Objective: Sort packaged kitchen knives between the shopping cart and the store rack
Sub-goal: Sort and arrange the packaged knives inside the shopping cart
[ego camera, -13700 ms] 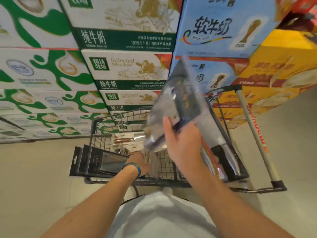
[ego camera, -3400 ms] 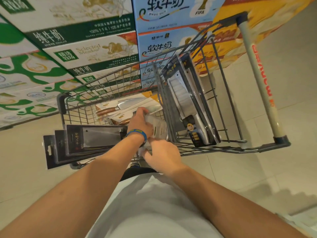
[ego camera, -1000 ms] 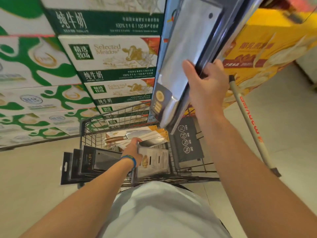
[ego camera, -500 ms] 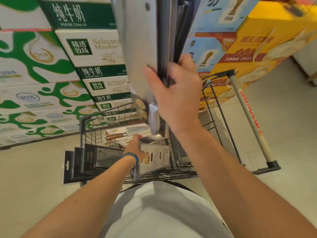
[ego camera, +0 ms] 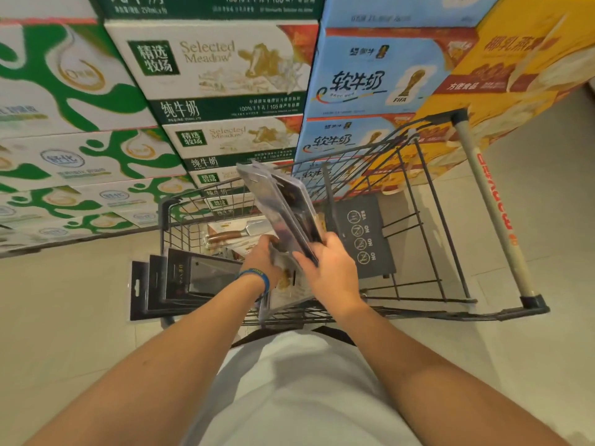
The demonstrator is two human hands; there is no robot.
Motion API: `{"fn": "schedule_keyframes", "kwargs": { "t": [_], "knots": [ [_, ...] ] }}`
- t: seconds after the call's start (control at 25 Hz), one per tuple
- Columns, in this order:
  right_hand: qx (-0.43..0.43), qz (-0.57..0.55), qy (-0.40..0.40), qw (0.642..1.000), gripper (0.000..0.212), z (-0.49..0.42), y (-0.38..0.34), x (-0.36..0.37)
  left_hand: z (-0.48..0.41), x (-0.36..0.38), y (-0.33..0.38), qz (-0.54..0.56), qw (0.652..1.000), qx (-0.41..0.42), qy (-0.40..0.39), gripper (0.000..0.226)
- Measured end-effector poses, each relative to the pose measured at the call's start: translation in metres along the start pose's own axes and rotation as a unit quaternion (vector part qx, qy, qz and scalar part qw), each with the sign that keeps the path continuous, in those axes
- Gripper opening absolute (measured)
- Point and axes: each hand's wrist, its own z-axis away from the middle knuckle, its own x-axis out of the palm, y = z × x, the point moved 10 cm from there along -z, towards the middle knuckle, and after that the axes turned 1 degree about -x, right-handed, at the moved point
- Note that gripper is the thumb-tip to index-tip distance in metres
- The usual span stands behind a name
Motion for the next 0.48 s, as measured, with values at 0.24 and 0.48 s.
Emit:
{"fn": "schedule_keyframes", "kwargs": {
  "t": [0.24, 0.48],
  "knots": [
    [0.071, -0.097, 0.096, 0.988, 0.024, -0.012, 0.046, -0.027, -0.001, 0.005, -0.008, 0.009, 0.999, -0.036, -0.026, 0.063],
    [0.022, -0.023, 0.007, 0.999, 0.034, 0.009, 0.044, 0.014, -0.006, -0.003, -0.007, -0.010, 0.998, -0.058, -0.007, 0.057]
  ]
}}
